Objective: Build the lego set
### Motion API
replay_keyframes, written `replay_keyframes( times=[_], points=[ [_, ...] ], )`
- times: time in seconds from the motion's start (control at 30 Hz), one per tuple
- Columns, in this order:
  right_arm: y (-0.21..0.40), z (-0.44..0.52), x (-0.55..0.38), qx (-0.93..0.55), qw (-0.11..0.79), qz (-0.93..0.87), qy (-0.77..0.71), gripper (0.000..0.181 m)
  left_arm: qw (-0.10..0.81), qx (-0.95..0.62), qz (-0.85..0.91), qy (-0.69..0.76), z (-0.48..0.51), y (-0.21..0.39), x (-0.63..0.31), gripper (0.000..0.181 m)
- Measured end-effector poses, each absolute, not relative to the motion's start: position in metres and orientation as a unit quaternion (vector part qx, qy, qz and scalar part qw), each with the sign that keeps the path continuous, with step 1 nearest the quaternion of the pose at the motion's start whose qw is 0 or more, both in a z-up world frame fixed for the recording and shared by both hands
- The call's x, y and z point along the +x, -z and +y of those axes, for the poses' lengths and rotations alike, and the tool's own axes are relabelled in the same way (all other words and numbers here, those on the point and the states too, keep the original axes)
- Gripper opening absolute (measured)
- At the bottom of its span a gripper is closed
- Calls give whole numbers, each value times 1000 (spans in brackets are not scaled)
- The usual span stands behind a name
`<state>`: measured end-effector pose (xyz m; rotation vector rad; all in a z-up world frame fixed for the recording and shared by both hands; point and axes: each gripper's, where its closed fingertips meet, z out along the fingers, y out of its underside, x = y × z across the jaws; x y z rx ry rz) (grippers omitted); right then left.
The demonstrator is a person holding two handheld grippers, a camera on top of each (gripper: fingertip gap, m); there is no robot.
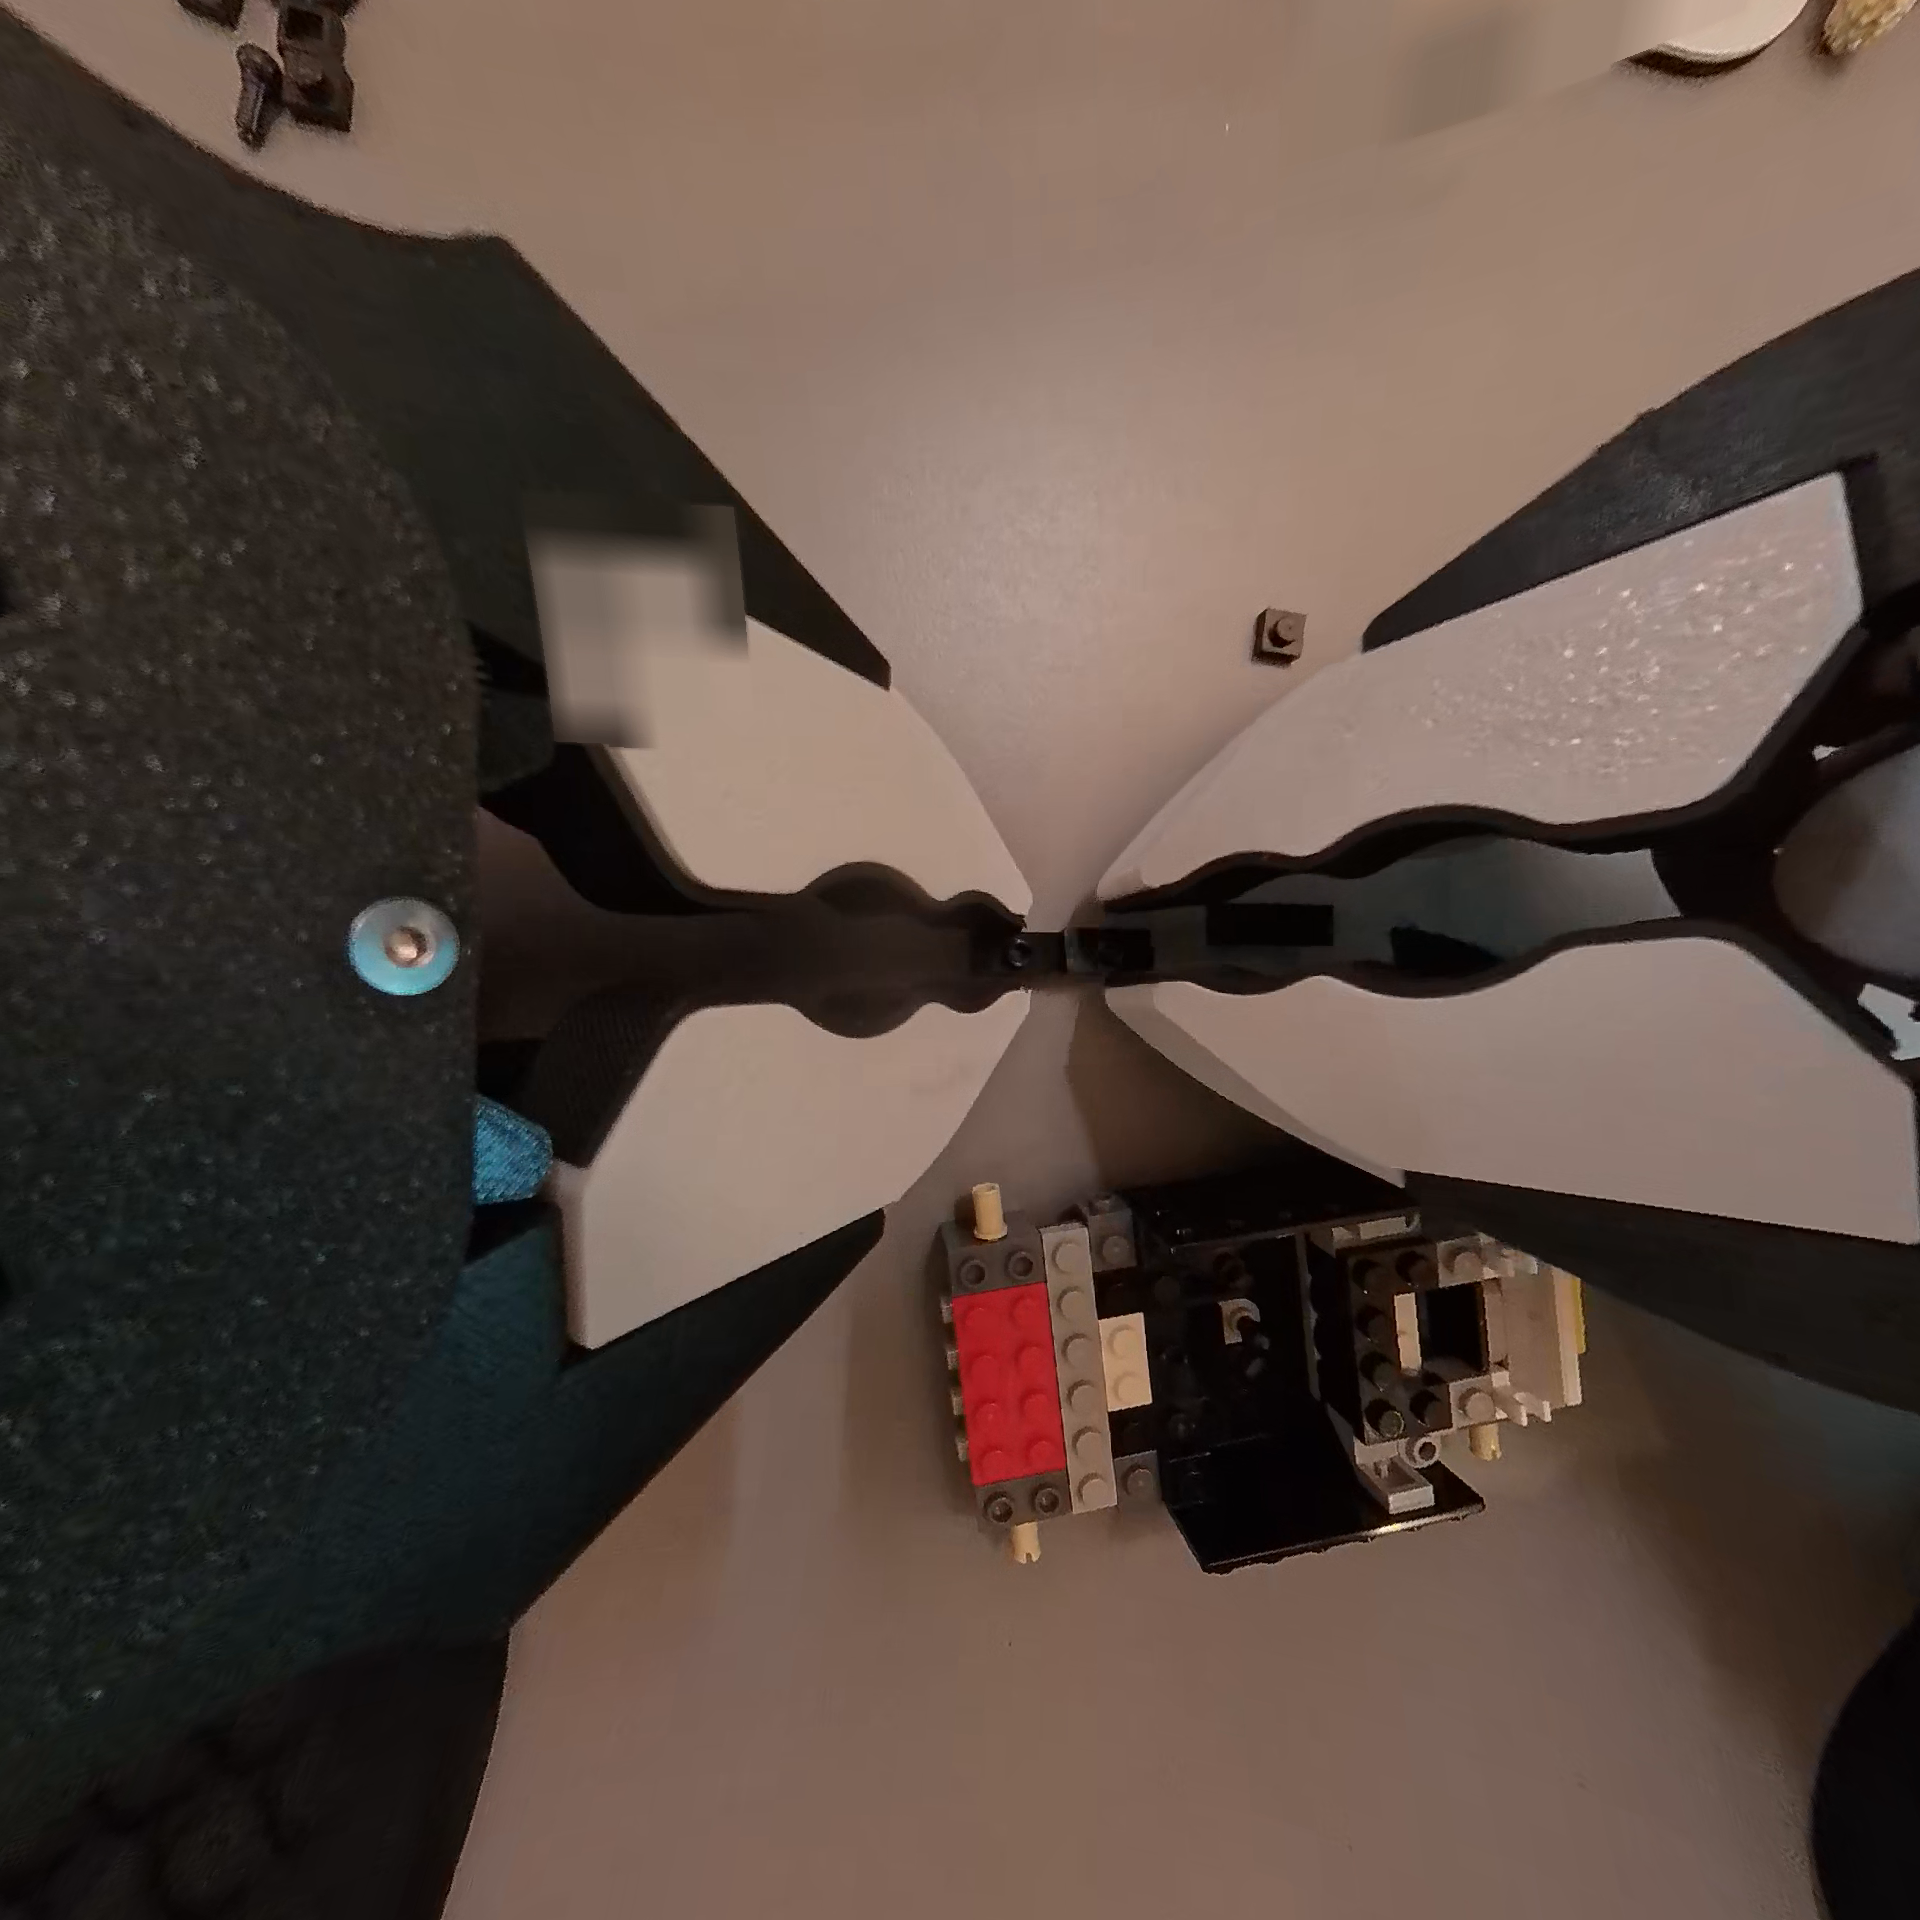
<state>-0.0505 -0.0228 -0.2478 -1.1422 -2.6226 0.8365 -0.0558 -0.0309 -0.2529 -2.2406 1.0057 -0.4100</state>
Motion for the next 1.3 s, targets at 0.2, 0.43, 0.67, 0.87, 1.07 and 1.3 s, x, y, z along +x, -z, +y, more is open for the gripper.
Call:
replay_keyframes(
  times=[0.2,0.43,0.67,0.87,1.07,1.3],
  points=[
    [243,-21,-48,-382,86,-872,-294,12,324,-851,380,163,-31,253,-55,8],
    [238,-18,-45,-388,100,-862,-310,13,338,-842,392,151,-29,253,-56,8],
    [199,-8,-47,-515,55,-697,-496,26,369,-827,396,149,-28,231,-56,8],
    [179,-18,-40,-583,-82,-531,-609,30,388,-808,418,148,-34,198,-47,8],
    [160,-44,-31,-550,-155,-500,-651,27,397,-789,445,149,-46,173,-39,8],
    [155,-58,-29,-538,-174,-500,-656,20,392,-779,467,144,-54,167,-32,8]
  ],
)
